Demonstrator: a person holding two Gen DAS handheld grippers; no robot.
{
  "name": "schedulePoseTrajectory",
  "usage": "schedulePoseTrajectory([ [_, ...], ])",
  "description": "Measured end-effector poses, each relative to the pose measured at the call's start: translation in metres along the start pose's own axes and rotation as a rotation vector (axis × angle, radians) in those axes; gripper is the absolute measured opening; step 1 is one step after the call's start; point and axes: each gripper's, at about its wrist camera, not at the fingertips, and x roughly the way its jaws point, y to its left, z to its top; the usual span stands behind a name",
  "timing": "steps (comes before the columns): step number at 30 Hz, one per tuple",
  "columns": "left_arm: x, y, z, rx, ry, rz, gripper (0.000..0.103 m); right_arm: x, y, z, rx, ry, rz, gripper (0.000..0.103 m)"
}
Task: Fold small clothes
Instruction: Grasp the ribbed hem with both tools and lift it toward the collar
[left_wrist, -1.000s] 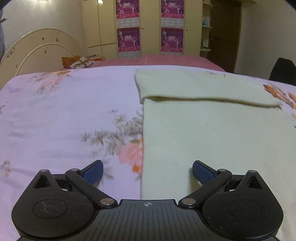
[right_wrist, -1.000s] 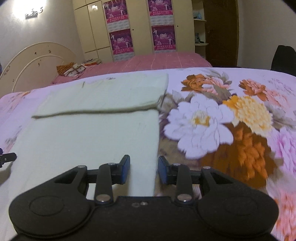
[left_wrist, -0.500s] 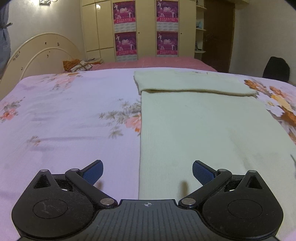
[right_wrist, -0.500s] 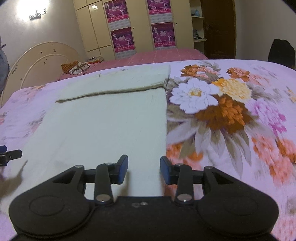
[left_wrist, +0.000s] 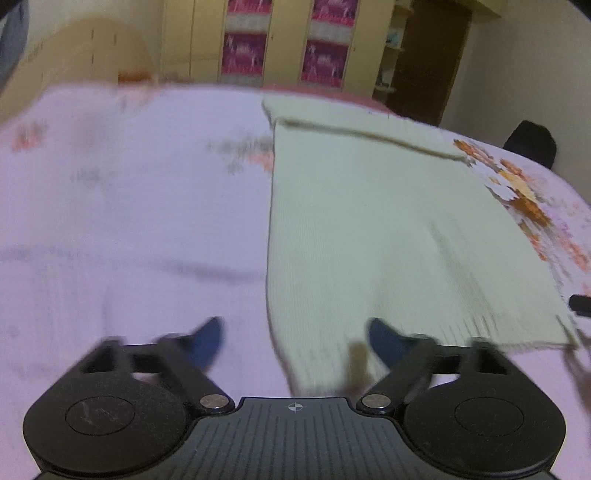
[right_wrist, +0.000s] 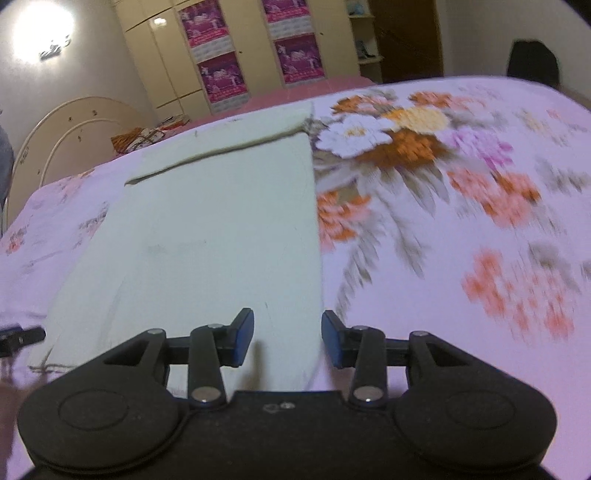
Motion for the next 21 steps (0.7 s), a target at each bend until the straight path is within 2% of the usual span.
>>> schedulePoseTrajectory([
  [3, -0.004, 0.015, -0.008, -0.086, 0.002, -0.072, 0.078, -0.006, -0.012, -0.009, 0.071, 0.017, 0.017, 0.04],
  [9, 0.007, 0.046, 0.0, -0.285, 0.037, -0.247, 0.078, -0.004, -0.037, -0.018, 0.246, 0.041, 0.088, 0.04],
  [12, 0.018, 0.048, 0.005, -0.307, 0.062, -0.301, 0.078, 0.002, -0.047, -0.017, 0.322, 0.05, 0.142, 0.041],
  [16, 0.026, 0.039, 0.007, -0.281, 0.101, -0.377, 0.078, 0.015, -0.058, -0.016, 0.417, 0.109, 0.281, 0.04],
  [19, 0.026, 0.033, 0.003, -0.251, 0.093, -0.393, 0.078, 0.02, -0.059, -0.02, 0.457, 0.154, 0.35, 0.033],
  [21, 0.028, 0.037, 0.002, -0.294, 0.082, -0.413, 0.078, 0.02, -0.055, -0.023, 0.442, 0.156, 0.353, 0.029],
])
